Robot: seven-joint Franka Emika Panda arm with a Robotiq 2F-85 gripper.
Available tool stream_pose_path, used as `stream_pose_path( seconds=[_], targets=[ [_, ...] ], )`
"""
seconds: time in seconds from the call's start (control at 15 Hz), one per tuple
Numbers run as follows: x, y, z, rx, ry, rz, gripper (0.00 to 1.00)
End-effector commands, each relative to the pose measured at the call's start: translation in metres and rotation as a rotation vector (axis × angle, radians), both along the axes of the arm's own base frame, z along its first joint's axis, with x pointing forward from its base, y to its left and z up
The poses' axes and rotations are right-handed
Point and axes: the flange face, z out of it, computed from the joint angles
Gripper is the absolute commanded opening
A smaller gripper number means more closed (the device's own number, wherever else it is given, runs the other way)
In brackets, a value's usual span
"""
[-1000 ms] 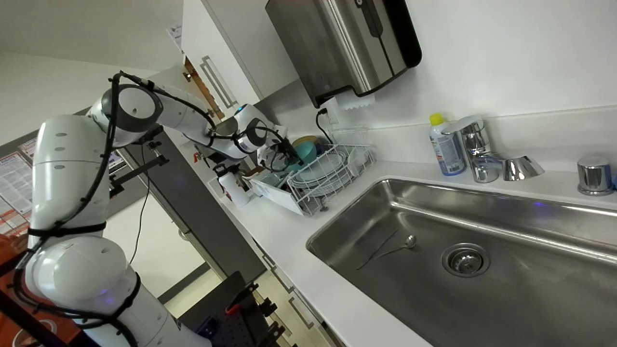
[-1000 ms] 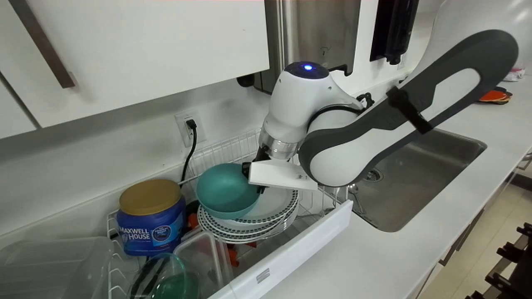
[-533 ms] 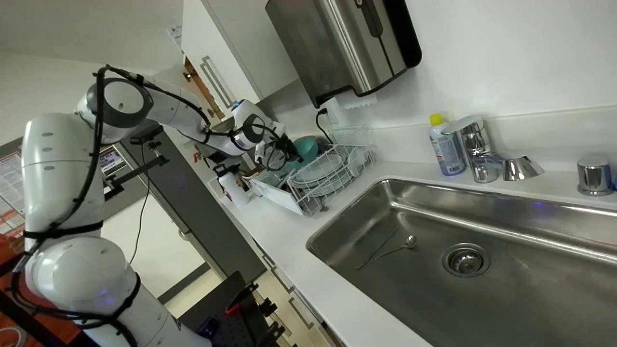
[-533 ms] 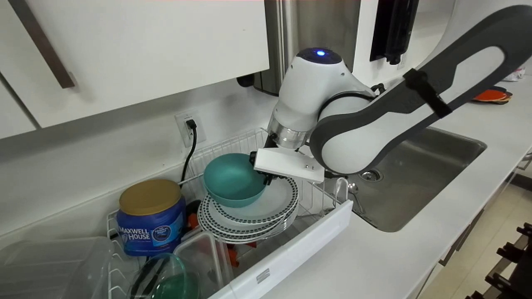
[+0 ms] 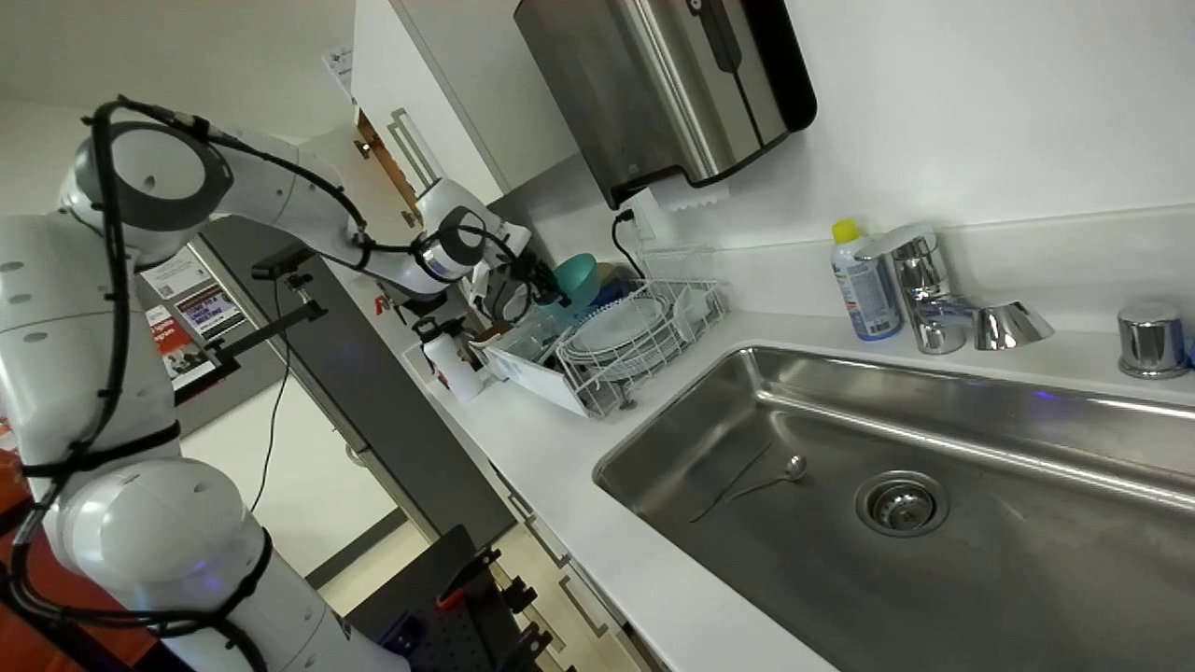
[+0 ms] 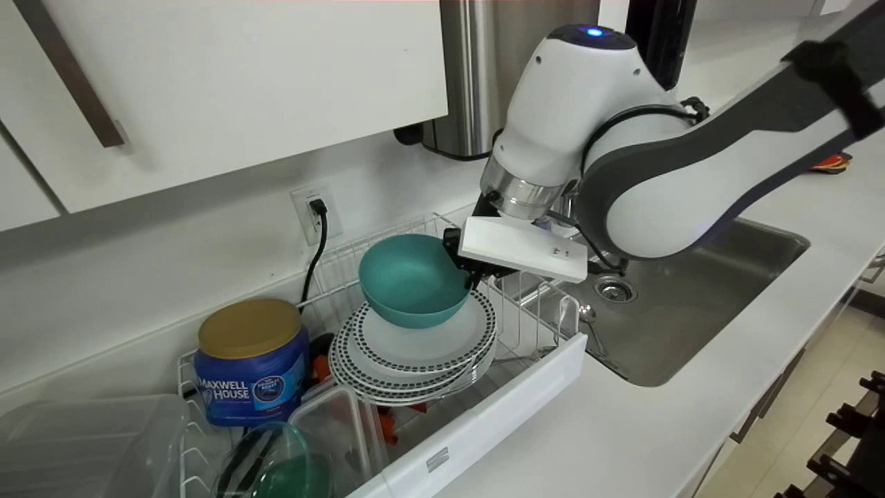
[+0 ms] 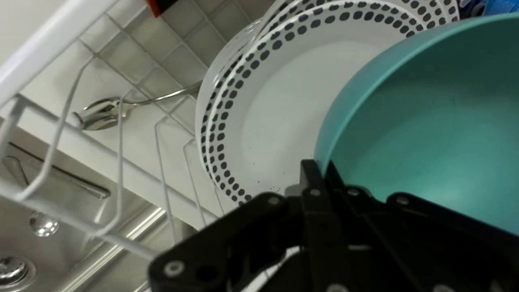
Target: Remove the blue bowl from the dishrack and place it in the sink
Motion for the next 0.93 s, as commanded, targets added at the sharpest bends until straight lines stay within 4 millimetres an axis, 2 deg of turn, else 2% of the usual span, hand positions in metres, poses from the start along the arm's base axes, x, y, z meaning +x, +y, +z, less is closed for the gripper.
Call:
stream_pose_path(
  seconds=[0.0, 0.27, 0.47, 0.67, 0.87],
  targets=[
    [-0.039, -0.025, 0.035, -0.059, -0.018, -0.029, 0.01],
    [-0.066, -0.055, 0.066, -0.215, -0.035, -0.127, 0.01],
    [-0.082, -0.076, 0.082, -0.349, -0.004, -0.221, 0.01],
    [-0.094, -0.096, 0.087, -0.456, 0.095, -0.286, 0.01],
    [-0.1, -0.111, 0.084, -0.496, 0.166, -0.304, 0.01]
  ],
)
